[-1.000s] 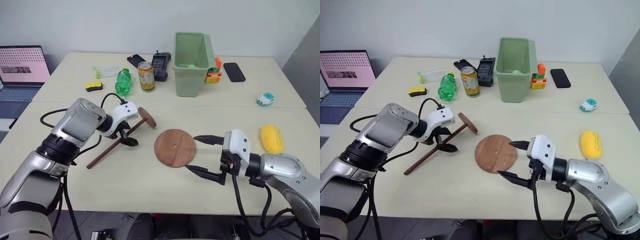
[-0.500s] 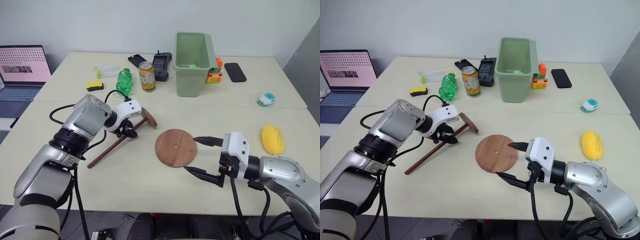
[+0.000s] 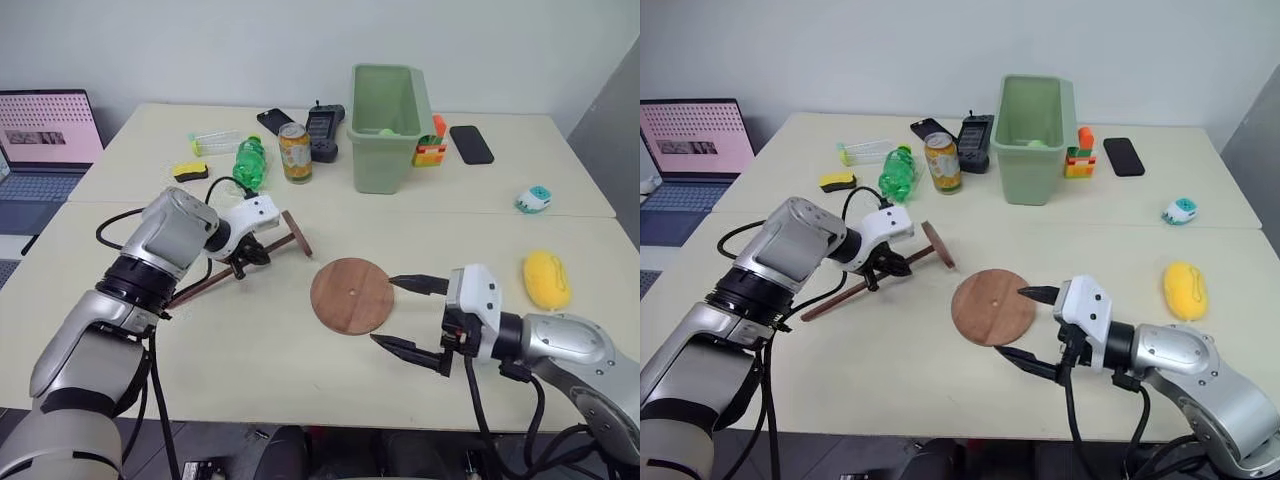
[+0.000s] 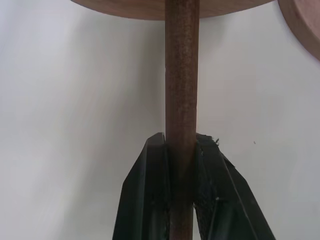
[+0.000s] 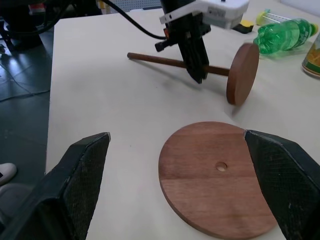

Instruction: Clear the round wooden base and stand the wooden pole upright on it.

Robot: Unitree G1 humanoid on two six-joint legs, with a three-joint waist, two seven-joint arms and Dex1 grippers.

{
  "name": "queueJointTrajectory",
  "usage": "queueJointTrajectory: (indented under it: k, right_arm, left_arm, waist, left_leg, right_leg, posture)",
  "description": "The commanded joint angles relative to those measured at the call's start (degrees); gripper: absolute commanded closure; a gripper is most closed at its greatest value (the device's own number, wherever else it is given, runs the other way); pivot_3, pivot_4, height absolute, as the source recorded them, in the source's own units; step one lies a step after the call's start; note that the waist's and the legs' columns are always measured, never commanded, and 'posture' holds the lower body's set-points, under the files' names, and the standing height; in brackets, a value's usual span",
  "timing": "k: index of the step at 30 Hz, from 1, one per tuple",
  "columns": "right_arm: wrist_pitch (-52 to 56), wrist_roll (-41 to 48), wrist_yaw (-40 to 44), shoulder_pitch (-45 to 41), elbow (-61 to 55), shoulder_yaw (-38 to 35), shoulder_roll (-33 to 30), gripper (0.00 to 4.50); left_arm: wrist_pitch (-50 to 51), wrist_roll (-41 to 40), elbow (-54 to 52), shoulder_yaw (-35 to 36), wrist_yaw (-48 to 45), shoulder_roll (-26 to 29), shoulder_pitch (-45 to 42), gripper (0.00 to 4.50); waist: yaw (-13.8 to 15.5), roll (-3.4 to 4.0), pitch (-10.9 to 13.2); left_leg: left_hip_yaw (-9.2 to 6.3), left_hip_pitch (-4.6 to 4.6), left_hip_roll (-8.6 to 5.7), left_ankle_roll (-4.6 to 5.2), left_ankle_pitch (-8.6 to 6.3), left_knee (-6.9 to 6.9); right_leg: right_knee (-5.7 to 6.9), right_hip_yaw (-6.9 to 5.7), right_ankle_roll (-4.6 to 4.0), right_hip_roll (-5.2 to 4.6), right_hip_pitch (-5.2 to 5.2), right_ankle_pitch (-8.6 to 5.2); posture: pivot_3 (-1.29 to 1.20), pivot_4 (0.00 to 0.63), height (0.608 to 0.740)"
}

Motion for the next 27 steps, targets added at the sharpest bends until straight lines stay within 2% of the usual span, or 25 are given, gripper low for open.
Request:
queueJointTrajectory:
  k: [1,5,8,10,13,17,22,27]
  right_arm:
    - [-0.06,2.09,0.59,1.09,-1.76,-4.3,-1.55,0.0]
    - [-0.28,1.82,0.37,3.11,-1.92,-7.81,-3.32,0.0]
    - [-1.42,0.98,-0.03,4.64,-2.46,-9.43,-3.59,0.0]
    - [-1.92,-0.19,-0.88,5.3,-2.85,-8.74,-3.16,0.0]
    - [-2.86,-2.19,-1.99,6.08,-2.44,-7.28,-2.33,0.0]
    - [-2.05,-2.66,-2.98,6.57,-2.47,-6.21,-1.71,0.0]
    - [-0.97,-1.24,-2.29,7.98,-2.22,-6.1,-2.1,0.0]
    - [1.22,-0.99,-2.85,8.24,-2.6,-5.01,-2.95,0.0]
  left_arm:
    - [-1.57,-8.59,-2.3,14.97,3.97,-2.54,-4.71,4.23]
    - [1.75,-20.67,-9.71,28.17,6.08,-7.49,-3.0,4.23]
    - [4.16,-27.84,-19.3,33.47,9.97,-12.84,1.53,4.23]
    - [2.01,-30.29,-24.46,35.21,13.92,-17.59,4.86,4.23]
    - [-3.06,-30.96,-30.88,34.11,18.36,-23.44,9.18,4.23]
    - [-8.04,-30.92,-34.9,31.37,20.85,-27.8,13.47,4.23]
    - [-9.89,-31.86,-37.08,28.29,22.46,-30.37,17.35,4.23]
    - [-11.95,-32.35,-39.81,24.66,21.47,-29.94,21.94,4.23]
  waist:
    - [0.08,-0.04,0.02]
    - [0.05,-0.05,0.01]
    - [0.03,-0.05,0.01]
    - [0.06,-0.01,-0.04]
    - [0.12,-0.03,-0.04]
    - [0.12,-0.04,-0.05]
    - [0.16,-0.04,-0.05]
    - [0.15,-0.04,-0.05]
  left_leg:
    - [-0.06,-0.1,0.02,0.0,0.0,0.03]
    - [-0.16,-0.29,0.22,-0.04,0.02,0.12]
    - [-0.11,-0.29,0.26,-0.09,0.05,0.12]
    - [-0.09,-0.24,0.27,-0.21,0.12,0.11]
    - [-0.09,-0.24,0.32,-0.24,0.13,0.16]
    - [-0.04,-0.22,0.33,-0.24,0.14,0.16]
    - [-0.01,-0.14,0.33,-0.2,0.11,0.15]
    - [0.06,-0.04,0.34,-0.19,0.11,0.11]
  right_leg:
    - [0.01,-0.01,0.0,-0.02,-0.04,0.0]
    - [-0.02,-0.03,0.05,-0.15,-0.08,-0.02]
    - [-0.02,0.0,0.05,-0.16,-0.08,-0.02]
    - [0.02,0.04,0.06,-0.16,-0.05,-0.02]
    - [0.05,0.05,0.06,-0.15,-0.03,-0.01]
    - [0.07,0.1,0.06,-0.11,-0.04,0.0]
    - [0.05,0.11,0.06,-0.07,0.04,0.0]
    - [0.04,0.14,0.06,-0.06,0.07,0.0]
  posture:
    - [0.0,0.15,0.74]
    - [0.0,0.15,0.74]
    - [0.0,0.15,0.74]
    - [0.0,0.15,0.74]
    - [0.0,0.15,0.74]
    - [0.0,0.15,0.74]
    - [0.0,0.15,0.74]
    - [0.0,0.15,0.74]
